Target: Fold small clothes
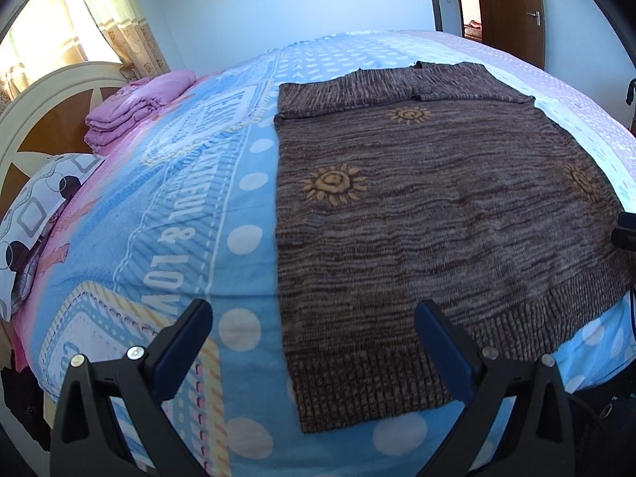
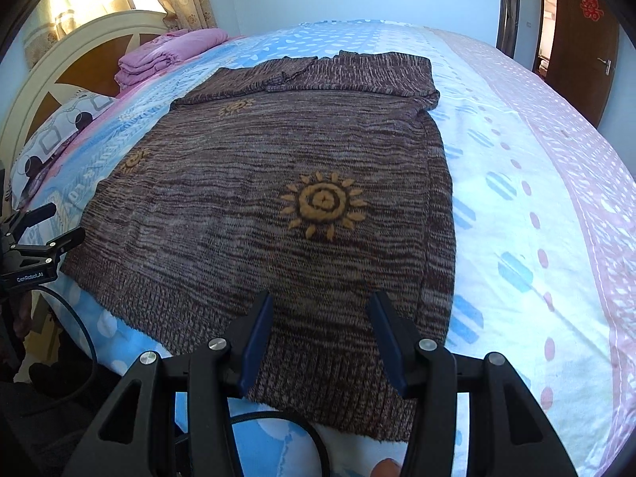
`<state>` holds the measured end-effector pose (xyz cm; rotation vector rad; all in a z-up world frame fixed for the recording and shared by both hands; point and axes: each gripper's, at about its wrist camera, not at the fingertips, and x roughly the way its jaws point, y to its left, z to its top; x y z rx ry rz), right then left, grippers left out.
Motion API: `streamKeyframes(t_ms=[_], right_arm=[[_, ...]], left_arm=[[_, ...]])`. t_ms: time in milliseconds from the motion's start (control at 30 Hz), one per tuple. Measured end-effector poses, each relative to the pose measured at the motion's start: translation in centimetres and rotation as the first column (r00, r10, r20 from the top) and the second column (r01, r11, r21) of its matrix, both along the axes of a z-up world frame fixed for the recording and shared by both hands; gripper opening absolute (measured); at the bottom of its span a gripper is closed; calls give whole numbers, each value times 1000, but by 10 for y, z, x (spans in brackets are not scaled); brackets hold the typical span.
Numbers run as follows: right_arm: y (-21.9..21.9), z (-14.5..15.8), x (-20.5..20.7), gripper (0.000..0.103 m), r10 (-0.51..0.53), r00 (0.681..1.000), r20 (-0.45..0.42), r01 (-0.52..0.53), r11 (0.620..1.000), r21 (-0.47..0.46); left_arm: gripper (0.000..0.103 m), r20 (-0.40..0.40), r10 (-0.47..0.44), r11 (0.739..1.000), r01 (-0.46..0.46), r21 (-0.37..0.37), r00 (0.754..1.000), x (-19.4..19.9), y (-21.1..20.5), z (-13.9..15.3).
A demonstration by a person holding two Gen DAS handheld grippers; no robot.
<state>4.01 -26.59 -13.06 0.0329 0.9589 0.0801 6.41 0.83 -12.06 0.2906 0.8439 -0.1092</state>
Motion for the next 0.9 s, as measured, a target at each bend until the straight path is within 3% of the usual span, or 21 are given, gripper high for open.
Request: streamKeyframes(t_ms=[500, 667, 800, 900], right_arm=[[-4, -2, -26, 52, -5, 1000, -5, 5, 1000, -3], [-9, -3, -36, 52, -11, 1000, -13, 11, 1000, 0], [-14, -4, -44, 52, -20, 1000, -11, 20, 1000, -5], [-19, -6, -49, 52, -32, 999, -15, 32, 999, -2]], left_arm=[[103, -90, 3, 999, -6, -33, 996, -15, 8, -17], [97, -149, 14, 995, -28, -94, 989, -19, 18, -24], [85, -207, 5, 983, -43, -178, 978, -22, 27, -27], [81, -211, 10, 978, -54, -201, 977, -26, 31, -27]])
